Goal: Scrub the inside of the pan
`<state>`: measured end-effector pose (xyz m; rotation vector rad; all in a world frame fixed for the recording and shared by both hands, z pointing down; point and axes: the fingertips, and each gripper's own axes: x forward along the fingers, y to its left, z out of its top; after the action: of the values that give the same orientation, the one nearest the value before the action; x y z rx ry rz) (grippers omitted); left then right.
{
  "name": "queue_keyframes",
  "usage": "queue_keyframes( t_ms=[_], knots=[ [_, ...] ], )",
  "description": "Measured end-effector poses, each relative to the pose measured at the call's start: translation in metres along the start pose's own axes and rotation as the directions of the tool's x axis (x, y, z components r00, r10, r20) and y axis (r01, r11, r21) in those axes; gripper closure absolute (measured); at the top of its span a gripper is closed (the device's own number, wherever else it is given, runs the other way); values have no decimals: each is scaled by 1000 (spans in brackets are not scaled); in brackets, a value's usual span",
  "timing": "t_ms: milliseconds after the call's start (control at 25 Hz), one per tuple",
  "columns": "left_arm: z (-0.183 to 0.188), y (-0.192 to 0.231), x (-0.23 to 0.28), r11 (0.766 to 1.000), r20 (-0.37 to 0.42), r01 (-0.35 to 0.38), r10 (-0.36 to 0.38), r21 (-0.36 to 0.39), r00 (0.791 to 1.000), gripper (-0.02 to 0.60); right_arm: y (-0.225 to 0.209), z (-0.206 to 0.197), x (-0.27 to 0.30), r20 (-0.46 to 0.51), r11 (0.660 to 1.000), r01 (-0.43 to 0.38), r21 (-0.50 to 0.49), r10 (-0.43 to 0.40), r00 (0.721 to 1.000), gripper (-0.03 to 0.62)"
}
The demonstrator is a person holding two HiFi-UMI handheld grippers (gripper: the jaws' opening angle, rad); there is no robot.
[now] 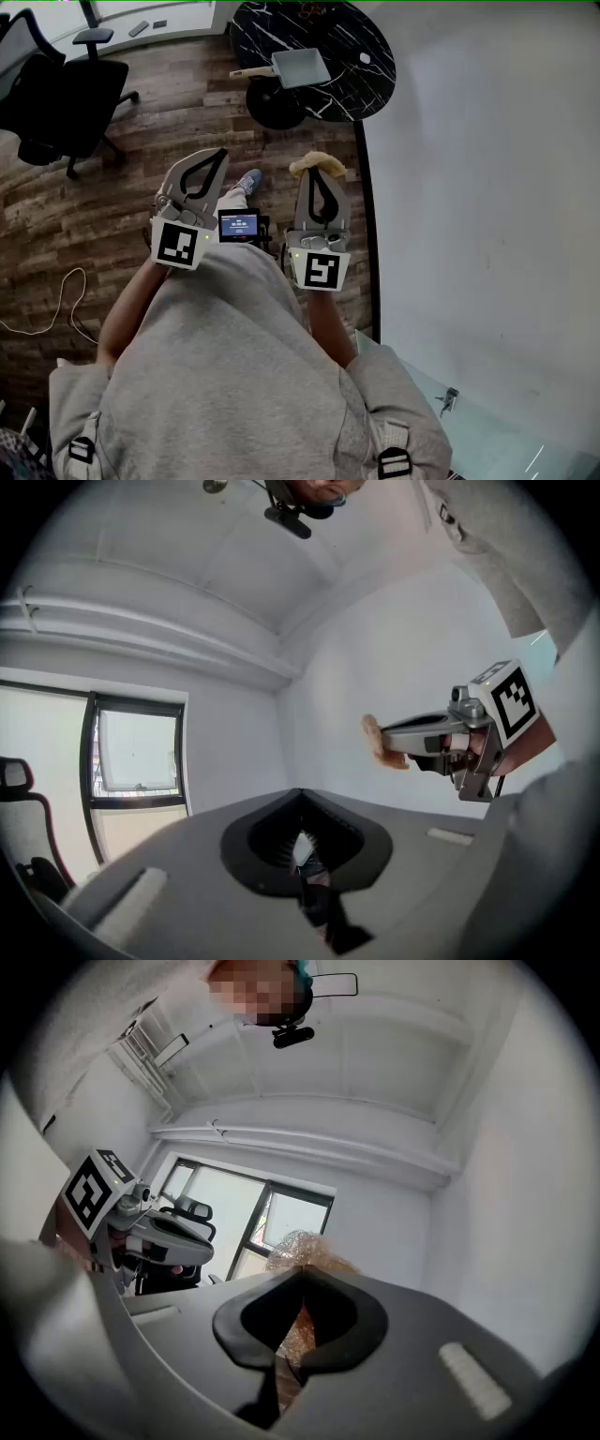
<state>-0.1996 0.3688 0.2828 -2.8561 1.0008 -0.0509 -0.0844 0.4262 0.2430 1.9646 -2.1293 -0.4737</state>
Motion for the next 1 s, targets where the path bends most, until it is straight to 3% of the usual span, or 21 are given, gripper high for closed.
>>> queue_keyframes(
  t_ms=[320,520,1000],
  knots=[
    [-2,7,8,1000,-4,-1,1,4,1000,580,-1,-5,12,-6,1000,-9,18,9,1000,582],
    [-5,15,15,1000,-5,-7,7,1,1000,580,12,-2,26,11,997,-60,-47,61,998,576],
    [-12,21,35,1000,-22,-2,1,-26,1000,580,5,-16,48,-39,995,-87,-53,85,996,576]
  ],
)
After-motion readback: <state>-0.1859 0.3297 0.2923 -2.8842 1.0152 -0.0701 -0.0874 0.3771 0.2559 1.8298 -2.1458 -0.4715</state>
